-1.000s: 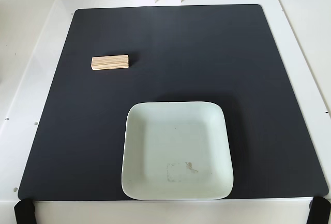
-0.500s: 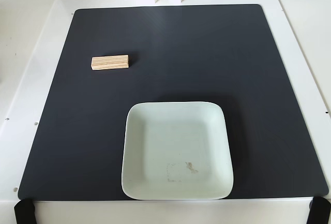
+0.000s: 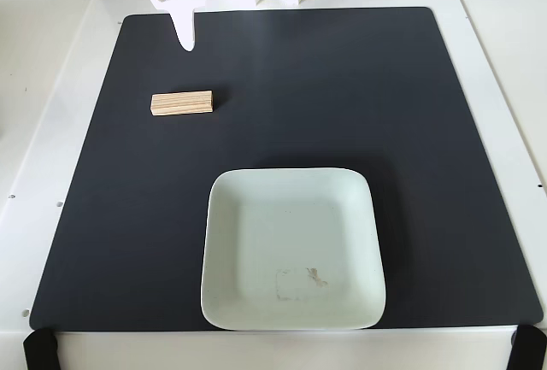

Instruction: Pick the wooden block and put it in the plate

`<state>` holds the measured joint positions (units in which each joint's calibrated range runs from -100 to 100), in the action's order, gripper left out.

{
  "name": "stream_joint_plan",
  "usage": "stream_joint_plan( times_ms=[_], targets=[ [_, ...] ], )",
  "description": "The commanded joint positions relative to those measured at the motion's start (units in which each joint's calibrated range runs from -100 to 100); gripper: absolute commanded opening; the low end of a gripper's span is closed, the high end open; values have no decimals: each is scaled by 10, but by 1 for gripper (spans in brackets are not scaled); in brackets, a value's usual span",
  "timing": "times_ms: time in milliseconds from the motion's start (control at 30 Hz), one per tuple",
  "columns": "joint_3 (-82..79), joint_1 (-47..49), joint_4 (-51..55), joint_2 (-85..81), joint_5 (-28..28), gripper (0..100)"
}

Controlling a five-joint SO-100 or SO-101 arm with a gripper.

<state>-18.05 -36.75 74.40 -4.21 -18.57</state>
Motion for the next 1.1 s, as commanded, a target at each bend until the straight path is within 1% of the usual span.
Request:
stream_joint_plan(
  times_ms=[0,167,233,300,467,567,700,933,1067],
  targets=[
    [23,5,-3,0,-3,1],
    [20,11,-3,0,-3,1],
    [15,11,-3,1,-3,3],
    [15,11,-3,1,0,8],
    [1,11,-3,2,-2,25],
    [-7,11,-3,23,-2,30],
    [5,11,-5,63,-2,31],
    [12,0,-83,107,-2,31],
    [12,-10,-94,123,-2,31]
  ],
)
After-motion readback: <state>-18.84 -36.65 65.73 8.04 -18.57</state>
